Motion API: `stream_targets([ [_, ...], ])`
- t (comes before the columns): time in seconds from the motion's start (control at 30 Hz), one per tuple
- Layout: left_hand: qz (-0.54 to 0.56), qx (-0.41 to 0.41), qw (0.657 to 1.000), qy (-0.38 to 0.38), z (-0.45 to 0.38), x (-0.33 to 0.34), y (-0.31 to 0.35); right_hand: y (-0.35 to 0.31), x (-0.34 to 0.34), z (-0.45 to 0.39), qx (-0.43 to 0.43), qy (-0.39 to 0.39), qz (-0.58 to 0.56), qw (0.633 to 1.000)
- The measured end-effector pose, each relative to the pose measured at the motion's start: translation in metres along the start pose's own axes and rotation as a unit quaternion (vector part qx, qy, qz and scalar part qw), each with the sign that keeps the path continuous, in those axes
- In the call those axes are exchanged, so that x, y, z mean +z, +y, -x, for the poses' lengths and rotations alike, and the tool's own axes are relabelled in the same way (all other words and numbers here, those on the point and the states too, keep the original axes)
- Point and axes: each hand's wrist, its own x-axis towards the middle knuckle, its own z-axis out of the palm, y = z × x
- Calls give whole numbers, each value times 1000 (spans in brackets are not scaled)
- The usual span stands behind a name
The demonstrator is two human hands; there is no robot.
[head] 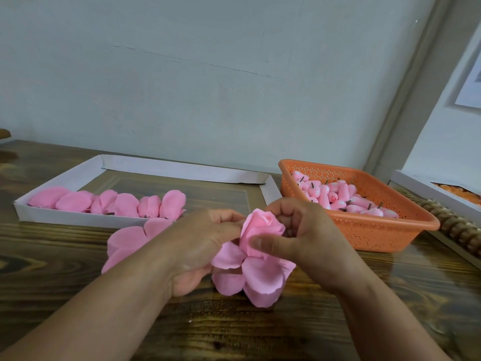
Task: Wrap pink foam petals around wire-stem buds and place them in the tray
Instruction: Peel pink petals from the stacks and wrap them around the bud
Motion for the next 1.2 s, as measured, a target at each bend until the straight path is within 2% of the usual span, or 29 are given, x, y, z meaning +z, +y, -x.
stream_targets([
  [0.1,7,-1,1000,-14,0,-1,0,1,-1,-1,5,-6,4,1000],
  [0.27,23,0,1000,-17,-2,-3,-1,4,0,-3,12,28,9,999],
  [0.47,-6,-5,1000,-18,-4,-4,-3,3,2,-2,13,-3,11,1000],
  [0.57,-17,12,1000,1,-4,-1,-5,5,5,-2,5,17,14,1000],
  [0.67,80,12,997,21,-6,1,-3,7,5,-5,6,85,-7,996],
  [0.8,241,-6,970,-40,-6,1,0,13,3,-9,6,167,-15,986],
  [0.9,217,31,975,-42,-7,7,-6,14,4,-9,8,197,-29,980],
  [1.0,167,39,985,23,-10,12,-14,16,7,-10,5,190,-12,982],
  [1.2,91,36,991,95,-9,12,-12,9,8,-6,-22,106,12,994],
])
